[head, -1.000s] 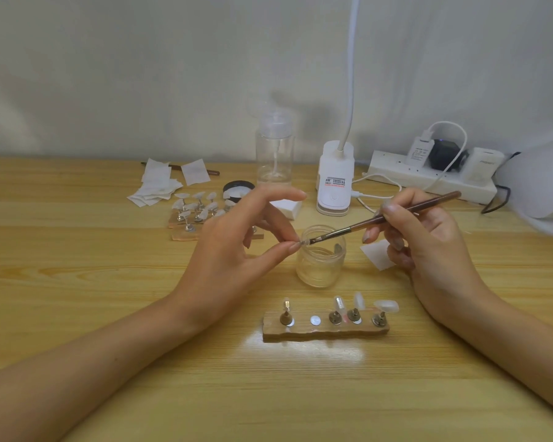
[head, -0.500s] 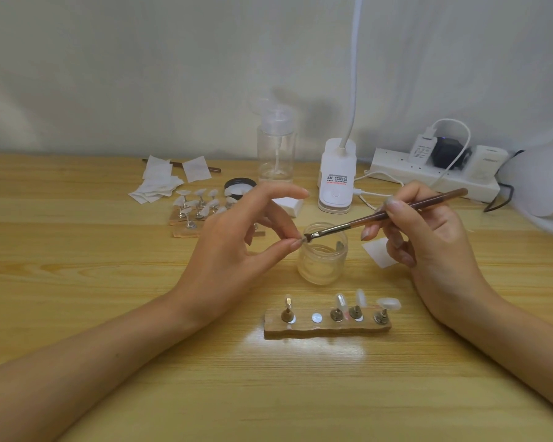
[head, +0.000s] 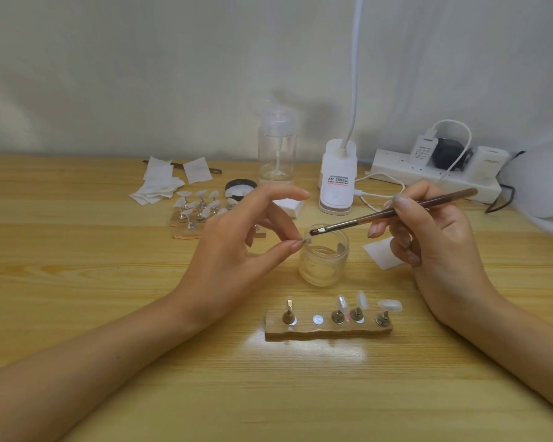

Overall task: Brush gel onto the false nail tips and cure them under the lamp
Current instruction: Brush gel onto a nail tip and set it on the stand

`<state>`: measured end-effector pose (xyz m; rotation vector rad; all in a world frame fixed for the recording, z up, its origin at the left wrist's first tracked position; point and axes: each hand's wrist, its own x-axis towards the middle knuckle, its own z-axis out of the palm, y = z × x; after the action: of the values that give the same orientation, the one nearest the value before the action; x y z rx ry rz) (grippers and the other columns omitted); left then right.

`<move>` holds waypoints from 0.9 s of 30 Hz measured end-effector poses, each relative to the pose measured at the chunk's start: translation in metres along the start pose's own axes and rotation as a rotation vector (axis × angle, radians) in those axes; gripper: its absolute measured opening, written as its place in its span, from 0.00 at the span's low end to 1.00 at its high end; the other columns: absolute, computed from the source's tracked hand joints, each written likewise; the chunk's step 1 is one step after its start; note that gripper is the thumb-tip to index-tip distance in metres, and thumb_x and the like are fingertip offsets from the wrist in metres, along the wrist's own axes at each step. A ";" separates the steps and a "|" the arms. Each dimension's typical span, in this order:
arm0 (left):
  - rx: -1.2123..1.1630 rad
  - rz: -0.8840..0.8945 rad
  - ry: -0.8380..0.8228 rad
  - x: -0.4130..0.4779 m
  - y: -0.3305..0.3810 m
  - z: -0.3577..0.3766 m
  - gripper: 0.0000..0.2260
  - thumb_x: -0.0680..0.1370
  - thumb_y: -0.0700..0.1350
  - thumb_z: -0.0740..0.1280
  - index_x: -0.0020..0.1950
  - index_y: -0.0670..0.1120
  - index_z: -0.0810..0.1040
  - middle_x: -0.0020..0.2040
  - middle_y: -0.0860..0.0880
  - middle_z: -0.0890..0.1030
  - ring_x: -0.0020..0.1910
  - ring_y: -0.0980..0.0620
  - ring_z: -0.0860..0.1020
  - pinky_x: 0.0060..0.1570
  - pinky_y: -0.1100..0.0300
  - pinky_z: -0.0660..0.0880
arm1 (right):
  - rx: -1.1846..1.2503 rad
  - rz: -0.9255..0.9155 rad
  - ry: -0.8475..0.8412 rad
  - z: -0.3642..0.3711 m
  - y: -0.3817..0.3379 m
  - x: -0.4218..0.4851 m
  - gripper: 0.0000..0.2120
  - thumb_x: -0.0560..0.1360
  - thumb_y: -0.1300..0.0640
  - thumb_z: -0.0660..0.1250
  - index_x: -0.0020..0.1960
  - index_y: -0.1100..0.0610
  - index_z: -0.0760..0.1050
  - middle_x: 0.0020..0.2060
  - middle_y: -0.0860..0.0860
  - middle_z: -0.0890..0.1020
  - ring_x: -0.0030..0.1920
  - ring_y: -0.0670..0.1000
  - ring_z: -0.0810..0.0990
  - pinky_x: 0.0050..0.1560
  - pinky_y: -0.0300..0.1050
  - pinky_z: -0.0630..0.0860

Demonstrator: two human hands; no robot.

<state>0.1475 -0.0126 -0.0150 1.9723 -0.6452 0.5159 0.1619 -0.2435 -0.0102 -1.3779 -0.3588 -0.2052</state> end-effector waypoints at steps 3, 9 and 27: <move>0.006 0.010 0.004 0.000 0.000 0.000 0.20 0.76 0.40 0.74 0.65 0.52 0.75 0.43 0.58 0.84 0.48 0.57 0.81 0.39 0.62 0.70 | -0.024 -0.002 -0.043 0.001 0.000 0.000 0.07 0.76 0.52 0.65 0.39 0.49 0.73 0.32 0.54 0.83 0.28 0.46 0.65 0.25 0.33 0.62; 0.009 0.012 0.003 0.000 0.000 -0.001 0.20 0.76 0.39 0.75 0.65 0.52 0.75 0.43 0.58 0.84 0.47 0.56 0.82 0.39 0.63 0.69 | -0.042 0.032 0.015 0.000 0.002 0.000 0.08 0.75 0.50 0.68 0.41 0.52 0.72 0.32 0.55 0.83 0.28 0.46 0.64 0.25 0.32 0.62; 0.011 0.002 -0.001 0.000 0.001 -0.001 0.20 0.76 0.39 0.75 0.65 0.51 0.76 0.43 0.58 0.84 0.47 0.57 0.81 0.39 0.64 0.70 | -0.033 -0.004 -0.037 0.002 -0.002 -0.002 0.08 0.74 0.49 0.67 0.40 0.51 0.72 0.33 0.54 0.83 0.28 0.45 0.66 0.25 0.33 0.62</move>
<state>0.1468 -0.0125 -0.0142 1.9828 -0.6467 0.5208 0.1595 -0.2418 -0.0092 -1.4146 -0.3902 -0.1899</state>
